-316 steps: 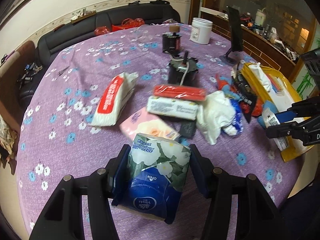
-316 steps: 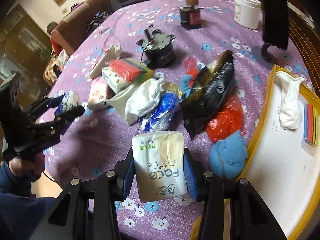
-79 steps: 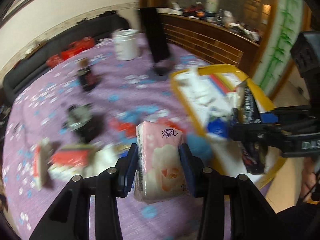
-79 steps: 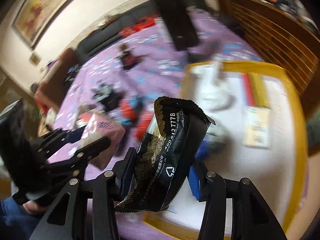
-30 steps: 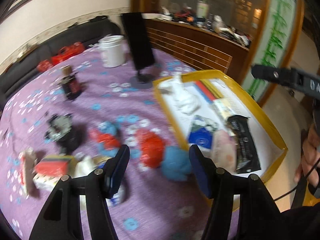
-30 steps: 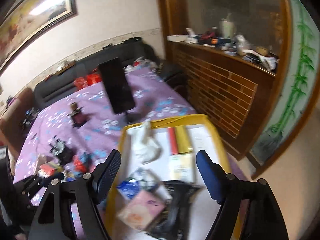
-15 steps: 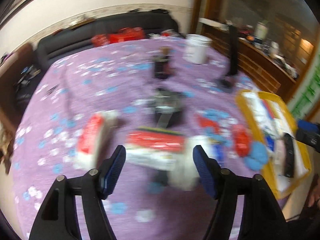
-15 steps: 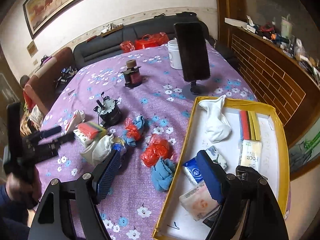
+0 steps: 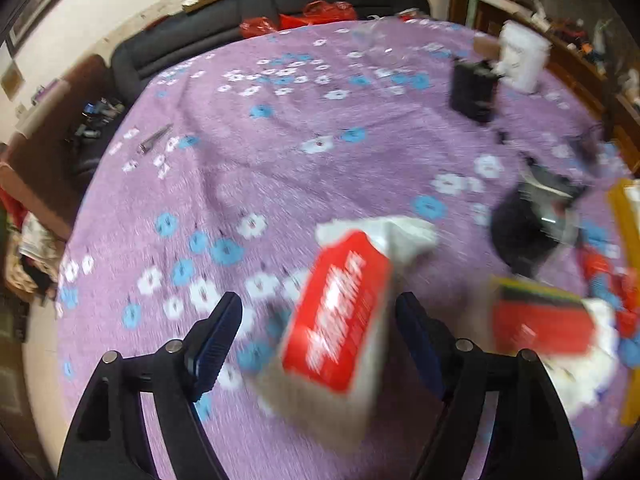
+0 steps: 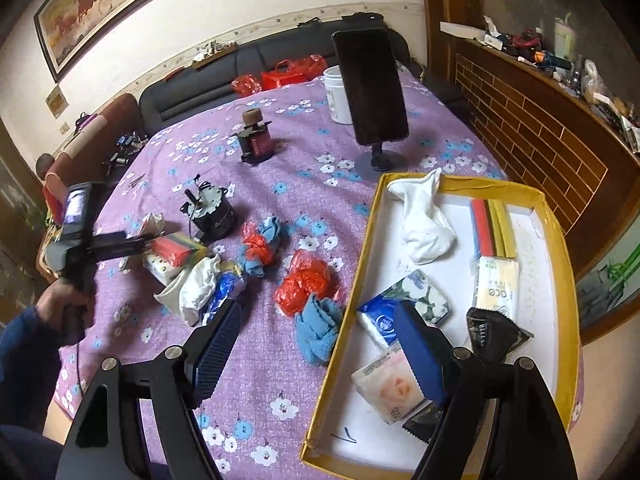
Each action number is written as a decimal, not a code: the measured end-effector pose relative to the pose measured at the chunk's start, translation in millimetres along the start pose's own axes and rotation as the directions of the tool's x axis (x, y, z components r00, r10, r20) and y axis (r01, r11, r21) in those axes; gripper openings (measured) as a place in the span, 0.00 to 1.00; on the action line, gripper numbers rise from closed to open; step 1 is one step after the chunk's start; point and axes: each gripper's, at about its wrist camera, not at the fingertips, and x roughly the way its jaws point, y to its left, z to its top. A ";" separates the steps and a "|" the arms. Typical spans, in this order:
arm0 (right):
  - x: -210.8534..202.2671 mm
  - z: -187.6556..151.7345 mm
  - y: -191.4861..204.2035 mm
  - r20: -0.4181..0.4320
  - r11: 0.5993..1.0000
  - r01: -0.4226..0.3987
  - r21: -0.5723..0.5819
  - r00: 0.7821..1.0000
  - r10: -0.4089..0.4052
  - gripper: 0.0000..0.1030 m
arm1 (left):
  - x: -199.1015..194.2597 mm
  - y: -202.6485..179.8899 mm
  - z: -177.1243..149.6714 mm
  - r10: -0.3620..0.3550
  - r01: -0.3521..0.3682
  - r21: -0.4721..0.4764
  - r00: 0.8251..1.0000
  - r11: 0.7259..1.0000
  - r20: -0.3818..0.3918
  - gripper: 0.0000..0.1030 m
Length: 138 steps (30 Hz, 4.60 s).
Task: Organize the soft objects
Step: 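Grasp the red-label wet wipes pack with the left gripper while the right grasps the blue foil bundle, then carry the wet wipes pack and blue foil bundle into the tray, then open both grippers to release the wet wipes and blue bundle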
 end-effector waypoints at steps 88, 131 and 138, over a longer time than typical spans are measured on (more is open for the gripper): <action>-6.6 -19.3 -84.5 -0.012 0.981 0.047 0.188 0.999 -0.046 0.41 | -157.9 -313.4 -62.7 -0.300 0.065 0.644 0.917 0.762 0.262 0.44; 29.3 2.1 -173.2 -0.092 0.946 0.203 0.252 0.978 -0.185 0.41 | -122.6 -396.7 -83.7 -0.381 0.127 0.759 0.909 0.638 0.168 0.46; 45.4 10.1 -176.0 -0.116 0.951 0.211 0.225 0.975 -0.188 0.41 | -122.9 -398.1 -85.9 -0.389 0.132 0.763 0.906 0.633 0.167 0.46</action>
